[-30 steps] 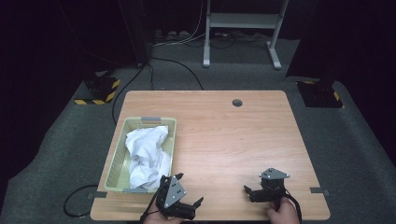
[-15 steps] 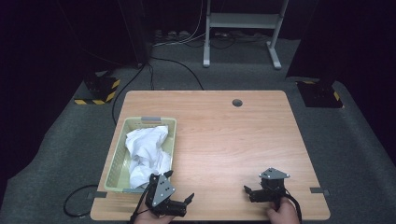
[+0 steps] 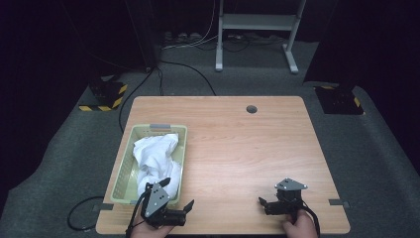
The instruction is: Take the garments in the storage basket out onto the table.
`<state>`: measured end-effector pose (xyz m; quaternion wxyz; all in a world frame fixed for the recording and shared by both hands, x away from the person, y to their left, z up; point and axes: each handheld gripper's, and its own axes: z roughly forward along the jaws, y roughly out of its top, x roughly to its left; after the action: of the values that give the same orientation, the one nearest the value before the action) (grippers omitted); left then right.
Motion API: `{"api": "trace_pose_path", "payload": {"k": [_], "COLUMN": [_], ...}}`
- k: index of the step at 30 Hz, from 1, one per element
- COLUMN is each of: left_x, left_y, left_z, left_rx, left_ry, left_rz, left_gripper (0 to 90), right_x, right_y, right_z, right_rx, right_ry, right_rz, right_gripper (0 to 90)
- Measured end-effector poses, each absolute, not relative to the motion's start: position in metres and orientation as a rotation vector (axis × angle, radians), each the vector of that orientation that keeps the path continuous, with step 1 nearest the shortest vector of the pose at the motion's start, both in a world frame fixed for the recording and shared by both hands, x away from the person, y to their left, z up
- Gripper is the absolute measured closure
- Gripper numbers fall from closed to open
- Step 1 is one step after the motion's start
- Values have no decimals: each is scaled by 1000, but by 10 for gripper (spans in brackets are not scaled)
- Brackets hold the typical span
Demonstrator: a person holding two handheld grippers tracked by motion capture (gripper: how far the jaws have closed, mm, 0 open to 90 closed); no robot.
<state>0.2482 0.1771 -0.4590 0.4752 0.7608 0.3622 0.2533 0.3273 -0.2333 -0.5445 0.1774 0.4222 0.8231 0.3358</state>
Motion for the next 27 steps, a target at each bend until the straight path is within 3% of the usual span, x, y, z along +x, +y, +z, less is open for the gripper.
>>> {"api": "trace_pose_path", "payload": {"k": [27], "left_x": [246], "left_y": [214], "left_z": [-458], "left_rx": [1824], "left_ry": [984], "left_rz": [729], "left_gripper": [7], "right_x": [327], "right_y": [-233], "right_z": [-544], "right_rx": [1195], "right_ry": [2329], "right_rz": [950], "right_gripper": [0]}}
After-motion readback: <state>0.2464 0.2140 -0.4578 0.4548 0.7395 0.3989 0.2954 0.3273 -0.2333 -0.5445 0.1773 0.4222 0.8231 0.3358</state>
